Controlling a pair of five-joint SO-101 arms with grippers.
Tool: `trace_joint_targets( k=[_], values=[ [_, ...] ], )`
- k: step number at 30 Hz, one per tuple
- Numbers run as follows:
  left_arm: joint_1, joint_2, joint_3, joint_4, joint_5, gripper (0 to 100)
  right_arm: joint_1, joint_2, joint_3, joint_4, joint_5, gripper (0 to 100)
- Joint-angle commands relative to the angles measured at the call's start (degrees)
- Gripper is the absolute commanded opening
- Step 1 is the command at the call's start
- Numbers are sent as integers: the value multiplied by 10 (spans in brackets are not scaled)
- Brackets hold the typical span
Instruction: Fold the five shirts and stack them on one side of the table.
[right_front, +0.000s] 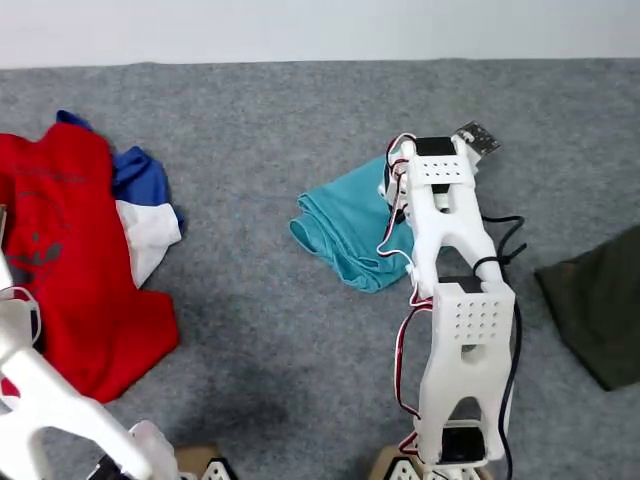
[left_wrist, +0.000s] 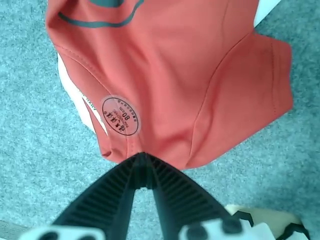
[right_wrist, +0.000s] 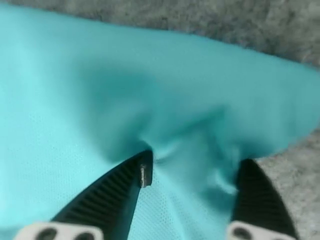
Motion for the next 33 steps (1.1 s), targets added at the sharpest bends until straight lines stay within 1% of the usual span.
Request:
trace_joint_targets(
  k=[1, 2, 4, 6, 7, 11, 14, 19, 33],
  values=[
    [2, -16, -2, -11, -3, 2, 3, 15, -19, -8, -7, 25],
    [2, -16, -3, -11, -3, 2, 7, 15, -21, -6, -7, 0],
    [2, -17, -4, -11, -4, 2, 15, 11, -25, 2, -7, 31],
    [2, -18, -4, -11, -4, 2, 22, -7, -33, 18, -6, 5],
    [2, -18, -4, -9, -4, 2, 24, -19, -36, 32, -5, 9],
    [2, -18, -5, -7, -4, 2, 27, -85, -51, 76, 26, 9],
    [2, -18, -5, -7, -4, 2, 46, -132, -51, 87, 40, 9],
    [1, -18, -5, -7, -4, 2, 102, -183, -51, 92, 80, 9],
    [4, -18, -3, -9, -4, 2, 263, -241, -51, 122, 186, 9]
  ],
)
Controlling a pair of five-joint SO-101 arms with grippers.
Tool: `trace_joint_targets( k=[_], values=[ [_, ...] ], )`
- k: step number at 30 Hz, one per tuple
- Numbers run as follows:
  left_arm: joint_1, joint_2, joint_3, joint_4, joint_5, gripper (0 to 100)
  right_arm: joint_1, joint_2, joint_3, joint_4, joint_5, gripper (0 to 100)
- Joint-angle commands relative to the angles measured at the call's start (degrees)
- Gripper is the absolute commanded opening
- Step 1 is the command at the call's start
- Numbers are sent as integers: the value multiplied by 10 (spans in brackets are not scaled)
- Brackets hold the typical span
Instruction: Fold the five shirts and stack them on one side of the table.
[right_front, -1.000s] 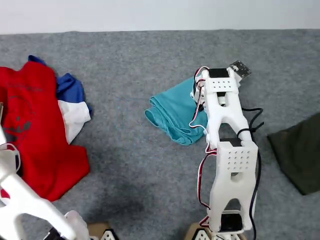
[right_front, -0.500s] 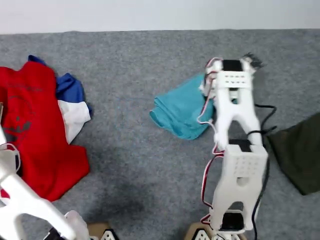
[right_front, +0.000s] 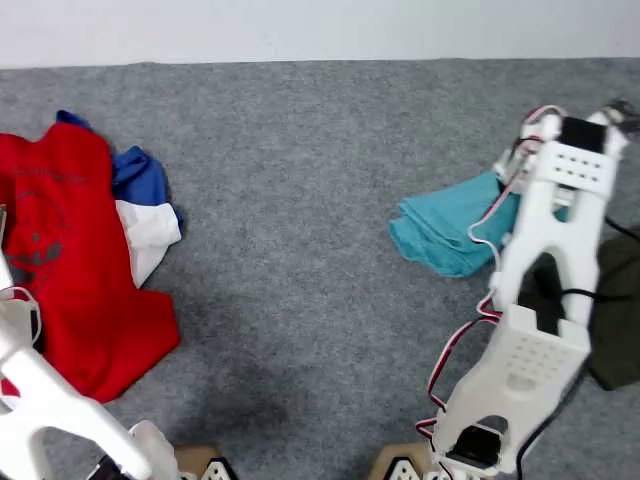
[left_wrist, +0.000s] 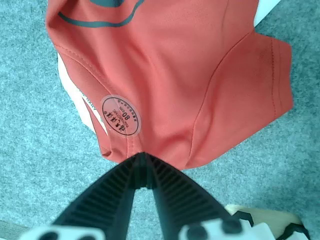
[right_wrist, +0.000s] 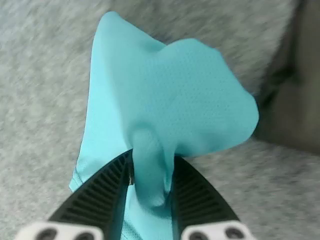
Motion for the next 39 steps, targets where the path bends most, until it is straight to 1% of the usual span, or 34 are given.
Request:
trace_joint_targets(
  k=[1, 12, 19, 31, 39],
  values=[
    [4, -18, -3, -9, -4, 2, 44, -59, -30, 7, 31, 9],
    [4, -18, -1, -9, -4, 2, 148, -92, -30, 6, 105, 9],
    [4, -18, -1, -9, -4, 2, 200, -102, -30, 0, 149, 9],
    [4, -18, -1, -7, -4, 2, 270, -99, -55, -21, 203, 9],
    [4, -18, -1, -7, -4, 2, 298, -95, -70, -24, 233, 9]
  ],
)
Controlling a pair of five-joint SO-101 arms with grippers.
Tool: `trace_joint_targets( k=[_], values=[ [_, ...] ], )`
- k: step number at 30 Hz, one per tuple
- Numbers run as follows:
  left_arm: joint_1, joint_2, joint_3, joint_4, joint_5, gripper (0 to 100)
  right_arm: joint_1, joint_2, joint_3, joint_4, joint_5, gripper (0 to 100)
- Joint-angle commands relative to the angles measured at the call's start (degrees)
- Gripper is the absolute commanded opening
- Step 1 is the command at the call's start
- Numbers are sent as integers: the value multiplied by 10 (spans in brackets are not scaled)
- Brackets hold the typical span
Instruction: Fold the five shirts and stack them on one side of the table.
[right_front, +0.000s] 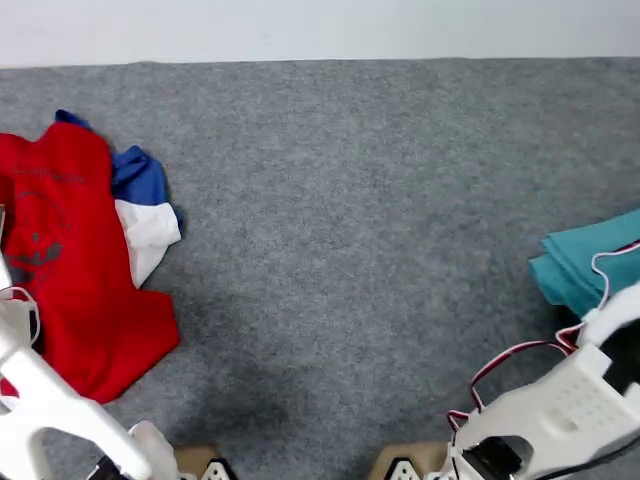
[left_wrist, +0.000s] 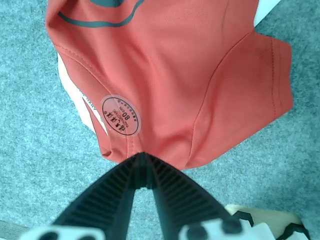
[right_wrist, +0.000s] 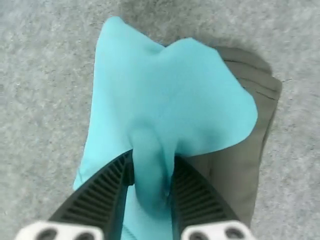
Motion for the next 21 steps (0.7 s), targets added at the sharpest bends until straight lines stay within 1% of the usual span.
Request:
trace_joint_targets(
  k=[1, 5, 7, 14, 16, 21],
  values=[
    [4, -18, -1, -7, -4, 2, 25, -37, -31, -11, 11, 9],
    [4, -18, -1, -6, -4, 2, 50, 8, -31, -11, 16, 9],
    [4, -18, -1, -6, -3, 2, 57, 42, -33, -11, 36, 9],
    [4, -18, -2, 5, -3, 2, 107, 147, -33, -87, 100, 11],
    [4, -18, -2, 5, -3, 2, 110, 160, -33, -87, 104, 55],
    [4, -18, -1, 5, -3, 2, 113, 138, -33, -67, 101, 295]
  ],
)
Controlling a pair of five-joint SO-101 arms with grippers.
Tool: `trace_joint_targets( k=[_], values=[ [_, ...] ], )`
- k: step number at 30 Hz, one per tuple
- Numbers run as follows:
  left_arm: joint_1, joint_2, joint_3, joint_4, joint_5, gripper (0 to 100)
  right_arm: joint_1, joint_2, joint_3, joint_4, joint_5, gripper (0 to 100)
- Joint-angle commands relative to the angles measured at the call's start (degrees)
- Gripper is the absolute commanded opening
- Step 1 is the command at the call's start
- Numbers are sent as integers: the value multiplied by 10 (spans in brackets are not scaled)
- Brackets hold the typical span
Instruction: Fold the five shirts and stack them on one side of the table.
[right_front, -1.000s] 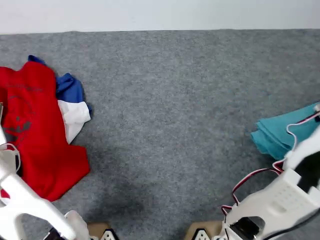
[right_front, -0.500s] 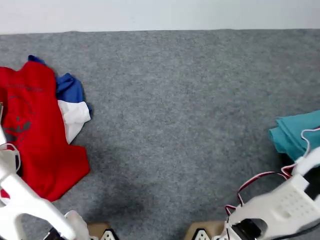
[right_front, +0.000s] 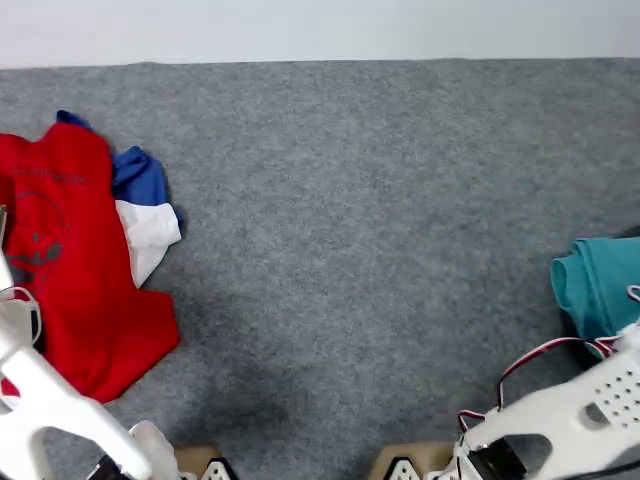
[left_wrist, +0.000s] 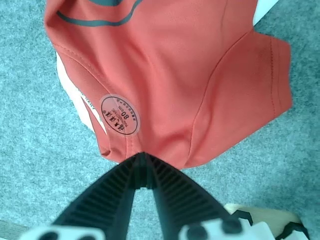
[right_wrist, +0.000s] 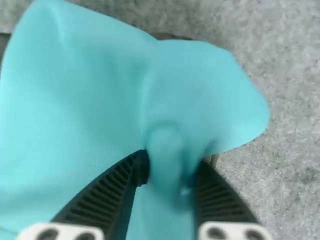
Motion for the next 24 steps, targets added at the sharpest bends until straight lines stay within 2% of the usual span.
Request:
trace_joint_targets(
  k=[1, 4, 10, 14, 20, 22, 24],
  values=[
    [4, -18, -1, 4, -3, 2, 8, -43, -32, 15, 7, 332],
    [4, -18, -1, 4, -3, 2, 2, -87, -32, 36, 7, 380],
    [4, -18, -1, 4, -3, 2, -41, -175, -32, 120, 8, 342],
    [4, -18, -1, 4, -3, 2, -77, -195, -28, 172, 8, 245],
    [4, -18, -3, 19, -3, 2, -107, -147, -26, 181, 8, 1],
    [3, -18, -3, 25, -3, 2, -112, -110, -26, 181, 8, 32],
    [2, -18, -3, 27, -3, 2, -122, -64, -27, 181, 7, 20]
  ],
)
